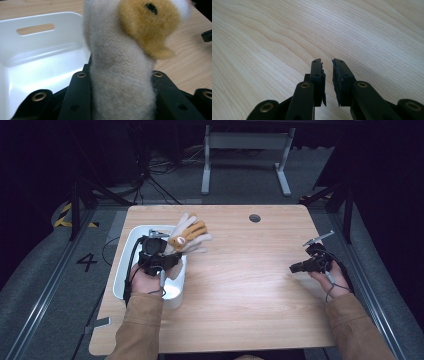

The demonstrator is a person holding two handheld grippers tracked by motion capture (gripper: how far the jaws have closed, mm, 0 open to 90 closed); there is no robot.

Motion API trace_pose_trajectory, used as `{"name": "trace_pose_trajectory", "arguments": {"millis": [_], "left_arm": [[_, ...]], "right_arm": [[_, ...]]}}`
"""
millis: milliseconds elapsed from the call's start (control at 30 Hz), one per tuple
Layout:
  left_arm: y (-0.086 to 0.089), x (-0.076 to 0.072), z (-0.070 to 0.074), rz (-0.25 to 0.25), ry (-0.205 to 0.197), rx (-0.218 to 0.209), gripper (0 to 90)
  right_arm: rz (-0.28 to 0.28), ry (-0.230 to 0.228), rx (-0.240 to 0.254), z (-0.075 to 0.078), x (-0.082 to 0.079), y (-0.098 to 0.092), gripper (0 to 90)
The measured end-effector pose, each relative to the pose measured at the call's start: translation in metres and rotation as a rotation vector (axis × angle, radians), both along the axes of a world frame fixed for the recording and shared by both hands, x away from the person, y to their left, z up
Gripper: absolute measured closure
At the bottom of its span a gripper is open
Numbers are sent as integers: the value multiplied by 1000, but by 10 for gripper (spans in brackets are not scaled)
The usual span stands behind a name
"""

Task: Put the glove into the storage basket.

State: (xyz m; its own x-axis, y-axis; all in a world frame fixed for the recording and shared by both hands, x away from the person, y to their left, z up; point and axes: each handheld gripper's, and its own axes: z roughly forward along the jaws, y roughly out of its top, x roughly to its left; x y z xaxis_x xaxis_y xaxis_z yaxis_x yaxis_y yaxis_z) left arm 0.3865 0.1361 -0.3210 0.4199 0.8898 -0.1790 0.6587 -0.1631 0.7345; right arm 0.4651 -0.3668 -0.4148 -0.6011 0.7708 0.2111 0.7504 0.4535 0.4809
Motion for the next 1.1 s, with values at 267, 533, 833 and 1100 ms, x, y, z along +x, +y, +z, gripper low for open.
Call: {"name": "trace_pose_trajectory", "arguments": {"millis": [267, 533, 833, 1100], "left_arm": [[10, 3, -4, 65, 17, 2, 691], [20, 8, -7, 172, 45, -10, 691], [26, 11, -12, 219, 64, -6, 691], [37, 13, -17, 281, 98, -20, 691]], "right_arm": [[-7, 0, 2, 0, -1, -3, 788], [-5, 0, 1, 0, -1, -3, 786], [-5, 1, 0, 0, -1, -4, 781], [-8, -5, 2, 1, -1, -4, 781]]}}
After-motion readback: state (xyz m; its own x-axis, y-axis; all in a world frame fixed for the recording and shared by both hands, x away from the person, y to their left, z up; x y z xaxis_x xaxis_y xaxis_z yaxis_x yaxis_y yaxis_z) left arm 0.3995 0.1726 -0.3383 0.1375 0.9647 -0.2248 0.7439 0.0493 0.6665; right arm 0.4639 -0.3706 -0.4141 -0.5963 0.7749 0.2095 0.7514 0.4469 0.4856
